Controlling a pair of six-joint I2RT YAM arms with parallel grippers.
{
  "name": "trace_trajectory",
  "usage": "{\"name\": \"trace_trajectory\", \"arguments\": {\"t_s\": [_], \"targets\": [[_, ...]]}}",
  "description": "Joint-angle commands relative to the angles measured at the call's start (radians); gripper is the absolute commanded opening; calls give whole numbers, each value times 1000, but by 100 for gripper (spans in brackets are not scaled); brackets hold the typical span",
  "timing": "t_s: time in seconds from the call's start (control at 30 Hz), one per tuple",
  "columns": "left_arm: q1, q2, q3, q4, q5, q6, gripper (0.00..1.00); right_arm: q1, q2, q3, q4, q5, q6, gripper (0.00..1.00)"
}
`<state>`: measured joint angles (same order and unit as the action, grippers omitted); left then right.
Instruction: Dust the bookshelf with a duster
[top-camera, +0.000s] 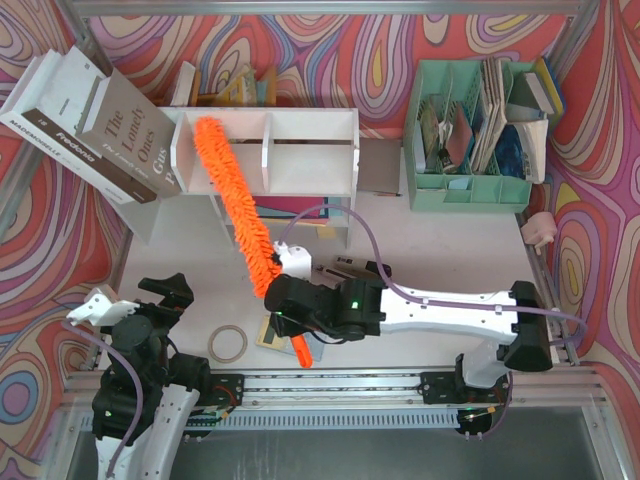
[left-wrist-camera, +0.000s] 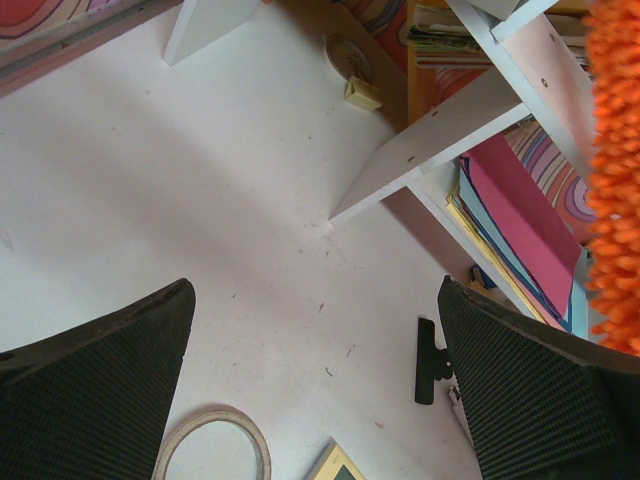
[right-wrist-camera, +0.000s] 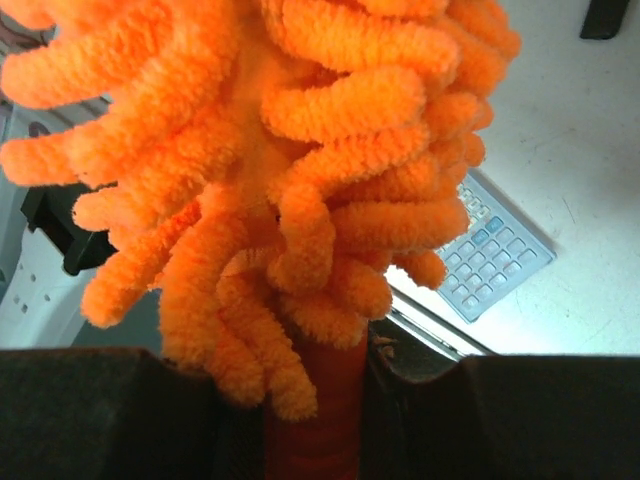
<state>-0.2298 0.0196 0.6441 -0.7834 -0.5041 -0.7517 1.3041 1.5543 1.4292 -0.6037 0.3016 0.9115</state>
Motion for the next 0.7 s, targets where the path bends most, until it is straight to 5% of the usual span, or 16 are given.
{"name": "trace_trajectory", "arguments": {"t_s": [0.0, 0.67], "targets": [[6, -15, -14, 13, 5, 3, 98, 3, 46, 73, 64, -39, -122, 0], [6, -13, -16, 15, 5, 2, 99, 2, 54, 0, -71, -22, -138, 0]]}}
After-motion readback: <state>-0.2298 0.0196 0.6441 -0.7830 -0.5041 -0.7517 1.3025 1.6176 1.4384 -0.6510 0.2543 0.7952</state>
